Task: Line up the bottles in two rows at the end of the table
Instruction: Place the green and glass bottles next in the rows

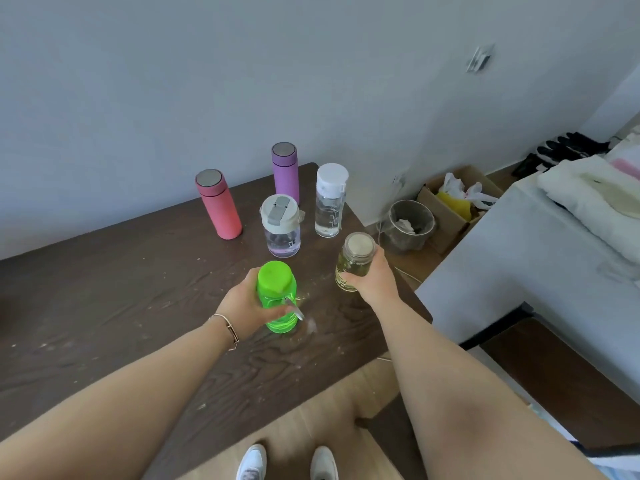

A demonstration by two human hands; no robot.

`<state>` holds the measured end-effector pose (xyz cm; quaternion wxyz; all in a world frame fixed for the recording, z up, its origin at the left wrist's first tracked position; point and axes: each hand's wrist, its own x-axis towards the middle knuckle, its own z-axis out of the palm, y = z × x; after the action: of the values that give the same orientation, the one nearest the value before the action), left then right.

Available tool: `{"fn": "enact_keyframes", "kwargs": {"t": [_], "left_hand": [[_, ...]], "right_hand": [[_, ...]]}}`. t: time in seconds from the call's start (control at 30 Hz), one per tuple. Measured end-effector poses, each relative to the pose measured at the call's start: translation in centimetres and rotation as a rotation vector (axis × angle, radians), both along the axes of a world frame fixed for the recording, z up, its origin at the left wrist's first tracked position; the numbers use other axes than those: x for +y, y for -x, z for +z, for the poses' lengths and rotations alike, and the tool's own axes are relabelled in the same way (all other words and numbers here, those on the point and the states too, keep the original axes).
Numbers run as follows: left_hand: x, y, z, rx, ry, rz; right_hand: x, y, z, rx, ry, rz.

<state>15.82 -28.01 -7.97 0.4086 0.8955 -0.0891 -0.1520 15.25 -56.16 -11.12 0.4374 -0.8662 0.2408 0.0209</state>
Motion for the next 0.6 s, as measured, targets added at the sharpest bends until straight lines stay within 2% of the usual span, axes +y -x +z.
{"fn": "enact_keyframes", "kwargs": {"t": [0.4, 0.6], "left_hand": [[-0.1, 2.5, -0.1, -0.033, -0.011, 0.231], [2.7, 4.4, 0.7, -0.054, -0.016, 0.347]], "right_hand": [[-0.3, 0.1, -0.1, -0.104, 0.030, 0.012], [1.6, 0.4, 1.3, -0.135, 0.040, 0.042]]}}
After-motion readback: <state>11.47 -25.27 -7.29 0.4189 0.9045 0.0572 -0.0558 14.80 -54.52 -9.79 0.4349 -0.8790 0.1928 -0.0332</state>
